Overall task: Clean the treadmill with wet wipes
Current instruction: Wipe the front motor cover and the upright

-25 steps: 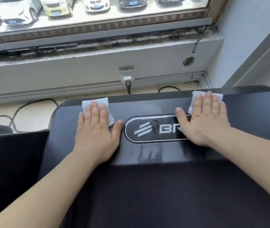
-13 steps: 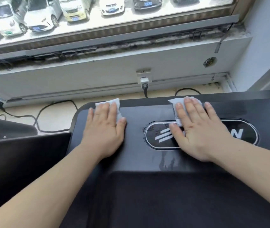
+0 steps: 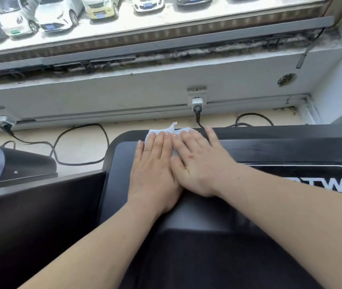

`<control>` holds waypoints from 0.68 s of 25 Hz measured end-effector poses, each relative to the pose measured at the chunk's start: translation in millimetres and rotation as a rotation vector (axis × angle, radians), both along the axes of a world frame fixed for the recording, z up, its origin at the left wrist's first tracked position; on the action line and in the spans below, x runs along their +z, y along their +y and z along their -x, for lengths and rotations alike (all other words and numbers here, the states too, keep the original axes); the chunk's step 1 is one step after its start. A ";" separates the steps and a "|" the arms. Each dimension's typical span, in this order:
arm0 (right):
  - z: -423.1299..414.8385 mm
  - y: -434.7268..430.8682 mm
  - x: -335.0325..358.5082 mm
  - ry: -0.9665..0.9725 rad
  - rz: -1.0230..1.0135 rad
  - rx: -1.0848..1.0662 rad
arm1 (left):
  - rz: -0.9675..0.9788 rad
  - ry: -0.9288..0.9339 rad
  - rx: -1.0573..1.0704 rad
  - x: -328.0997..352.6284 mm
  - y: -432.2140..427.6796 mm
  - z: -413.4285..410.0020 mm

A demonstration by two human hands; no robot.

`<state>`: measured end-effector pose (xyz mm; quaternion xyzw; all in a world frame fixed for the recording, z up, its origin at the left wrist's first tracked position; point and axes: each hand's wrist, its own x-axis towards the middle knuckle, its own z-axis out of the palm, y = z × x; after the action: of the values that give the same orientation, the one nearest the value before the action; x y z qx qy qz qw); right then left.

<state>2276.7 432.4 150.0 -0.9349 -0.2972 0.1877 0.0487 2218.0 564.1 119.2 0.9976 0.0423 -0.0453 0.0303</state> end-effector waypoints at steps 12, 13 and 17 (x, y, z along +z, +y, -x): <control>9.6 -65.0 15.5 -0.029 0.135 -0.146 | -0.053 0.056 -0.053 15.0 -1.0 -21.6; 24.0 -57.0 12.7 -0.021 0.112 -0.108 | -0.043 0.069 -0.080 16.4 -1.3 -25.5; 56.9 -33.9 4.9 0.014 0.092 -0.068 | -0.027 0.109 0.061 18.4 40.1 -33.8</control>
<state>2219.8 398.5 154.9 -0.9444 -0.2560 0.2058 0.0142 2251.8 604.2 137.6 0.9923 0.0747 -0.0978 0.0159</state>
